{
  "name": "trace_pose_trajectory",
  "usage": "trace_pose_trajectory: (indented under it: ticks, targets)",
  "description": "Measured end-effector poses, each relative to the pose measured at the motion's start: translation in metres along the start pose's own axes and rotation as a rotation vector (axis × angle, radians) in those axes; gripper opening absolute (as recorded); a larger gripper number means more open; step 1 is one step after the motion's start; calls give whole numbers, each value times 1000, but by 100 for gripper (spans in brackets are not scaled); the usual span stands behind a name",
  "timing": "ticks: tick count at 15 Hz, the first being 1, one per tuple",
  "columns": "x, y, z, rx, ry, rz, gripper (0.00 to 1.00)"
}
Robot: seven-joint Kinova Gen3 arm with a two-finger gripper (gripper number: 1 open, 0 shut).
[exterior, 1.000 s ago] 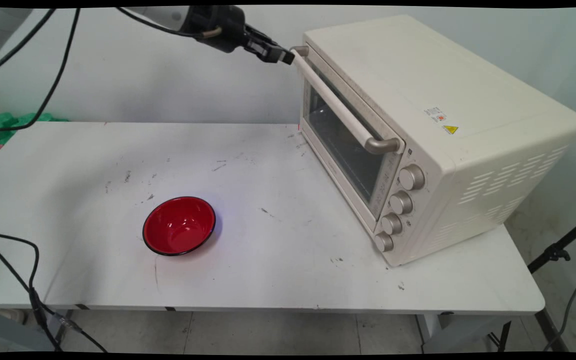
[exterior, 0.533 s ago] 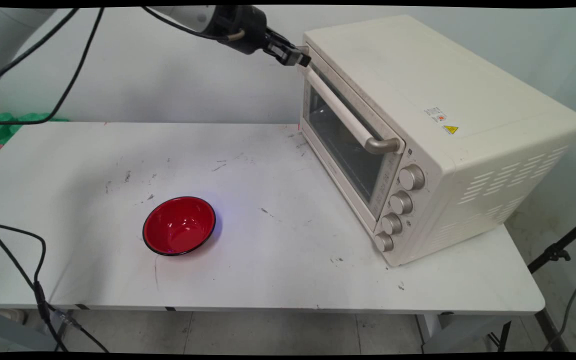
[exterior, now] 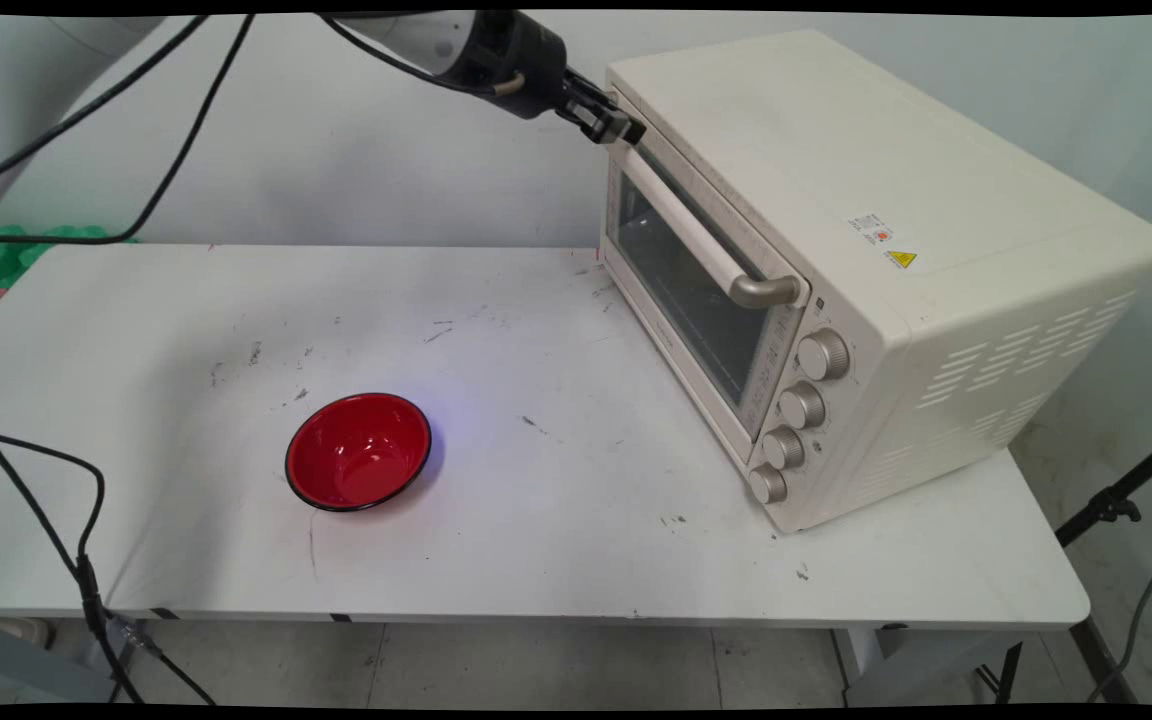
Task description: Open the oven
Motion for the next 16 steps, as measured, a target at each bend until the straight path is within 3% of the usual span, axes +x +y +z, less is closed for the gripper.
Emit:
trace_pose_trajectory:
  ticks: [16]
  targets:
    - [-5, 8, 15, 5, -34, 38, 0]
